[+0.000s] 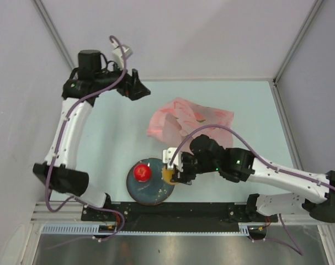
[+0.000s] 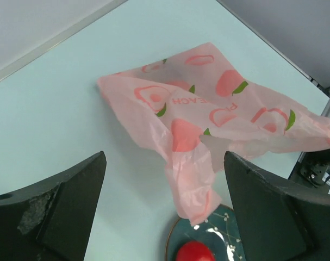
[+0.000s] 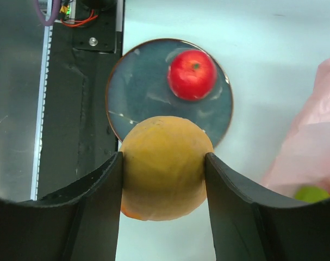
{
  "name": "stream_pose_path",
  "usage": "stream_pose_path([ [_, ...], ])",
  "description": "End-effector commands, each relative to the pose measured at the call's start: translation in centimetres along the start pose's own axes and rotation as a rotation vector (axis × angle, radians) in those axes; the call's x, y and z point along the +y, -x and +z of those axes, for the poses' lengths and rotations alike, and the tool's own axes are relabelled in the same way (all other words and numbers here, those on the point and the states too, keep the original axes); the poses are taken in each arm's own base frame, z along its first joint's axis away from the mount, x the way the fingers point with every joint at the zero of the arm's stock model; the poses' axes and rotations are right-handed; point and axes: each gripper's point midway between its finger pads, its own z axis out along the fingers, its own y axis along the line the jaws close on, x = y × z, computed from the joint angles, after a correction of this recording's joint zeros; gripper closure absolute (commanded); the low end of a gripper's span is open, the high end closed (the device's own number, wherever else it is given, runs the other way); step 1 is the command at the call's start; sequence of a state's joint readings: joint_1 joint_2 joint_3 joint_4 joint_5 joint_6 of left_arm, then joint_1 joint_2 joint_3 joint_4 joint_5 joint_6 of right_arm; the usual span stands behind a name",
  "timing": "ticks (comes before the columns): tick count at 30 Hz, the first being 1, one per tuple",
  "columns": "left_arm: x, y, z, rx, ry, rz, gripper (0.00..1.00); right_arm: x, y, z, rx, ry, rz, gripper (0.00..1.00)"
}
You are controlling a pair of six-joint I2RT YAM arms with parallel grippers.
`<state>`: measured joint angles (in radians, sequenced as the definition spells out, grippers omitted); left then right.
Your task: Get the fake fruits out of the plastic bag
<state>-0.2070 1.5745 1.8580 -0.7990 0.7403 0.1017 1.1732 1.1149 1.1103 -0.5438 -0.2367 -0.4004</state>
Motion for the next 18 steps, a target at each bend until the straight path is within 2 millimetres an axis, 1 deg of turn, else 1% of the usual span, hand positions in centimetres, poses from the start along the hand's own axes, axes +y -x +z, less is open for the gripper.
stream_pose_path([
  [1, -1.7, -0.4, -4.4, -0.044, 0.028, 0.001, 0.05, 0.1, 0.6, 3.9, -0.026, -0.001, -0.003, 0.72],
  [2, -2.1, -0.6, -5.8, -0.061, 0.046, -0.002, 0.05, -0.7, 0.4, 4.8, -0.028, -0.021, 0.012, 0.72],
  [3, -2.5, -0.7, -6.3, -0.071, 0.05, -0.003, 0.05, -0.9, -0.6, 5.7, -0.01, -0.019, 0.031, 0.72],
  [4, -2.9, -0.9, -6.7, -0.082, 0.047, -0.003, 0.05, -1.2, -2.2, 7.1, 0.021, -0.015, 0.071, 0.72],
  [6, -4.2, -1.6, -7.8, -0.097, 0.047, -0.005, 0.05, -2.3, -3.0, 8.3, -0.01, -0.044, 0.076, 0.73],
  [7, -4.6, -1.7, -8.1, -0.104, 0.048, -0.001, 0.05, -2.5, -3.1, 8.8, -0.017, -0.045, 0.05, 0.72],
  [8, -4.7, -2.3, -8.3, -0.1, 0.051, -0.012, 0.04, -2.7, -3.3, 9.8, -0.024, -0.046, 0.033, 0.72],
  [9, -5.3, -2.3, -8.9, -0.109, 0.057, -0.004, 0.04, -2.9, -3.5, 10.2, -0.023, -0.051, 0.027, 0.72],
  [10, -5.1, -2.6, -9.3, -0.108, 0.074, -0.008, 0.04, -3.1, -3.9, 10.6, -0.016, -0.059, 0.014, 0.72],
  [11, -4.9, -3.0, -9.4, -0.103, 0.083, -0.016, 0.03, -3.5, -4.5, 11.5, -0.006, -0.066, 0.012, 0.72],
  [13, -4.9, -3.4, -10.0, -0.101, 0.102, -0.02, 0.03, -4.2, -5.1, 12.2, -0.004, -0.073, 0.011, 0.72],
  [14, -4.8, -3.8, -10.1, -0.095, 0.107, -0.028, 0.03, -4.6, -4.8, 12.7, -0.024, -0.08, -0.003, 0.72],
  [16, -5.0, -4.2, -10.3, -0.098, 0.108, -0.03, 0.03, -5.0, -4.9, 13.3, -0.031, -0.086, -0.006, 0.71],
  [17, -4.9, -4.6, -10.2, -0.092, 0.107, -0.039, 0.03, -5.2, -4.6, 13.5, -0.047, -0.097, -0.013, 0.71],
  [18, -4.9, -4.7, -10.2, -0.092, 0.106, -0.043, 0.03, -5.4, -5.0, 14.0, -0.037, -0.103, -0.013, 0.71],
])
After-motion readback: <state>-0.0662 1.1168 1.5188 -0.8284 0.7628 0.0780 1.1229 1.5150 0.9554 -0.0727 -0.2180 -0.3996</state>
